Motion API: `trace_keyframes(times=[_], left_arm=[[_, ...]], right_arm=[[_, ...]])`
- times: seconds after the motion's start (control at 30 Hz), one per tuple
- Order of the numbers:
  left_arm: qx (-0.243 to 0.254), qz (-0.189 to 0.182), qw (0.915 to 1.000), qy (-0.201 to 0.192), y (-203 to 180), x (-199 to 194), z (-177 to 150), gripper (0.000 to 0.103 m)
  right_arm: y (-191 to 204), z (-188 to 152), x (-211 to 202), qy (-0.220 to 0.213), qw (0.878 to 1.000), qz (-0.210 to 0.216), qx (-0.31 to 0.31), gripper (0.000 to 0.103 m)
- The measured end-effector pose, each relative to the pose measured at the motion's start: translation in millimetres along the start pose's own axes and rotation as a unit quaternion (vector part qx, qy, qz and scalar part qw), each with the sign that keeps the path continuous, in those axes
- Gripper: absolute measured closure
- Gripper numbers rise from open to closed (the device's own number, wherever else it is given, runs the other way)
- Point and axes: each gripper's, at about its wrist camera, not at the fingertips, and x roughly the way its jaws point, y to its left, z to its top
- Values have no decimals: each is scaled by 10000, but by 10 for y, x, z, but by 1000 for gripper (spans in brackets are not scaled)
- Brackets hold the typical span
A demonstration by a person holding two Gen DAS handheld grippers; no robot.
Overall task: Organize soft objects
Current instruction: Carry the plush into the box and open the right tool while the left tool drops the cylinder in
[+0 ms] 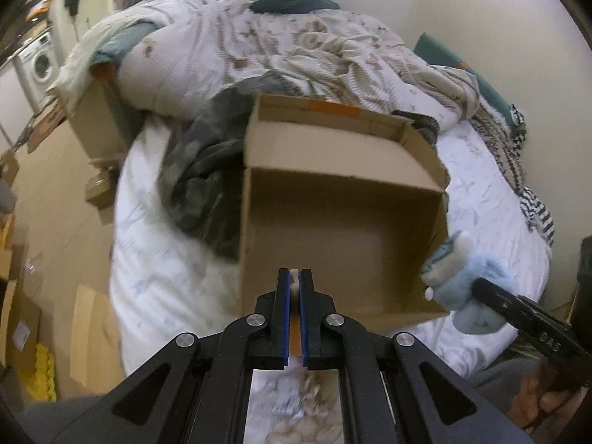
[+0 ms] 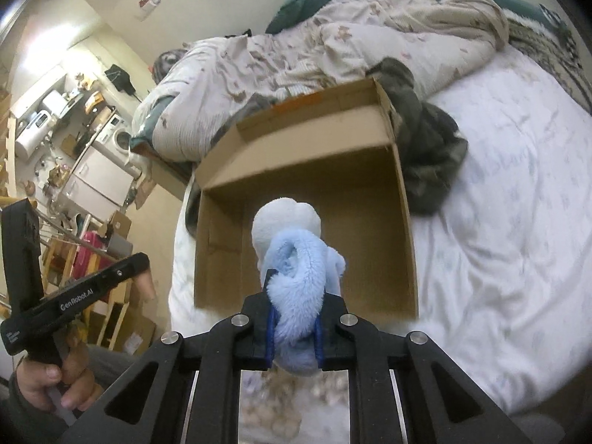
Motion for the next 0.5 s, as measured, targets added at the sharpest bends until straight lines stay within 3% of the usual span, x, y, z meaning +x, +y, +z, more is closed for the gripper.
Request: trace_keyframes(times=[0.1, 0.3, 0.5], left_arm=[[105, -118, 9999, 1, -47, 215, 71, 99], [179, 66, 9993, 314, -52, 769, -4, 99], [309, 268, 9984, 402, -87, 1082, -72, 99]], right_arm=[[-65, 114, 186, 4, 9999, 74, 94, 86], [-221, 43, 637, 185, 9996, 60, 204, 86], [-226, -85, 975, 472, 9986, -245, -39, 86]])
